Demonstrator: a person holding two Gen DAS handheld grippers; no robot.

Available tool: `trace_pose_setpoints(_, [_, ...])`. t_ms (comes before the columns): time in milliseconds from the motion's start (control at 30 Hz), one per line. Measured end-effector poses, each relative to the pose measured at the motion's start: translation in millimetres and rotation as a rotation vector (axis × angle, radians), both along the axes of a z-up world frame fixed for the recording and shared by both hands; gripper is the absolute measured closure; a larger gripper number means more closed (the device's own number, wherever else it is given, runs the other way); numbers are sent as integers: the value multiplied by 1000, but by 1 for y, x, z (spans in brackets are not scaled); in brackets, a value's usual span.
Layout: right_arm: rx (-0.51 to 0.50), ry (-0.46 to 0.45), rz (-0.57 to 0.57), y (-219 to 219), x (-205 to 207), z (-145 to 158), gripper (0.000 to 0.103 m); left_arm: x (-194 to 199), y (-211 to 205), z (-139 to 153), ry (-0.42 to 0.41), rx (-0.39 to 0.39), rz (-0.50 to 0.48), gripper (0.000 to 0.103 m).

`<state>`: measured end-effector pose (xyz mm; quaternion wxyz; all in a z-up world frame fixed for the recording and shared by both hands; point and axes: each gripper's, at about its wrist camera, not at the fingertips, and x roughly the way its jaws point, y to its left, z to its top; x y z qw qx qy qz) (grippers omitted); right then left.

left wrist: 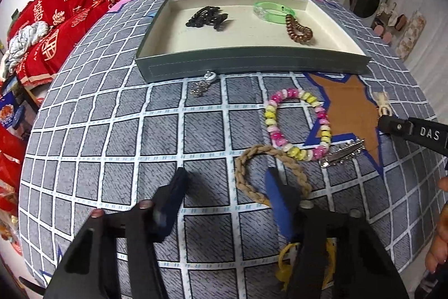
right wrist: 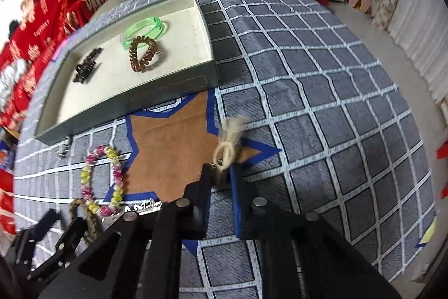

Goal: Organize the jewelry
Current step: 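Grasp the braided cord bracelet with left tool while right tool grasps cream hairpin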

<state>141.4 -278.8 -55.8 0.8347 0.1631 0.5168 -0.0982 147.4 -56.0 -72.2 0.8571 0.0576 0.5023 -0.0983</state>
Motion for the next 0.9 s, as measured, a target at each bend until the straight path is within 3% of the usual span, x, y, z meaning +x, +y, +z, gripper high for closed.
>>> trace_pose_setpoints(133, [71, -35, 11, -10, -16, -2, 93, -3, -2, 1, -11, -9, -27, 67])
trace_pose_setpoints(167, [80, -41, 14, -12, -21, -3, 93, -4, -3, 1, -15, -11, -37, 79])
trace_pose_setpoints(200, [87, -45, 16, -14, -24, -3, 93, -5, -2, 1, -16, -13, -43, 85])
trace_pose_setpoints(900, [116, -110, 68, -25, -64, 12, 93, -11, 38, 13, -37, -129, -12, 85])
